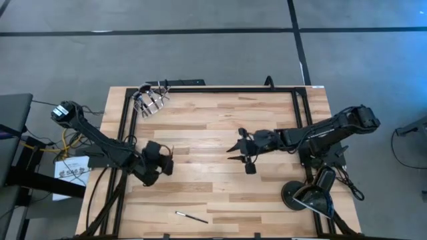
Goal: Put items in baskets/containers
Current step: Put the eyeshadow brush into the transparent bin
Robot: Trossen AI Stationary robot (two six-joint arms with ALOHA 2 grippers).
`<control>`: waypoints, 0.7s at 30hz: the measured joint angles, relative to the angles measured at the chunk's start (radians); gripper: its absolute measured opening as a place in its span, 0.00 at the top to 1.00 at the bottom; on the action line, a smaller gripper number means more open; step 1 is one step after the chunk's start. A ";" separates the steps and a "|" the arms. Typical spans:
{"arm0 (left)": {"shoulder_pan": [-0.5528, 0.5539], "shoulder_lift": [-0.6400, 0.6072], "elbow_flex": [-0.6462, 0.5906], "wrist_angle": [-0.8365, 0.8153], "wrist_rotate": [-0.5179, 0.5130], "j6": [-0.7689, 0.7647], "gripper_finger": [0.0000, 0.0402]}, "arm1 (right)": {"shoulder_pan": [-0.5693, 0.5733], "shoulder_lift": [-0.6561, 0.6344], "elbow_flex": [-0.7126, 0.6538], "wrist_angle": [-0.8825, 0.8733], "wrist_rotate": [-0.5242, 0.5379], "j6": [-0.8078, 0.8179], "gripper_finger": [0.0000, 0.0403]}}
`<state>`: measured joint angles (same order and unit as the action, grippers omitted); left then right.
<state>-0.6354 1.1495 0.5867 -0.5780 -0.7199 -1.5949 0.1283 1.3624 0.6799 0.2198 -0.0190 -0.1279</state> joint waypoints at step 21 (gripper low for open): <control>0.456 0.000 0.002 0.503 -0.203 0.917 0.97 | -0.090 0.000 -0.077 0.126 -0.062 0.041 0.70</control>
<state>-0.1796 1.1500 0.5884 -0.0754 -0.9225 -0.6776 0.0387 1.3624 0.6029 0.3454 -0.0807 -0.0868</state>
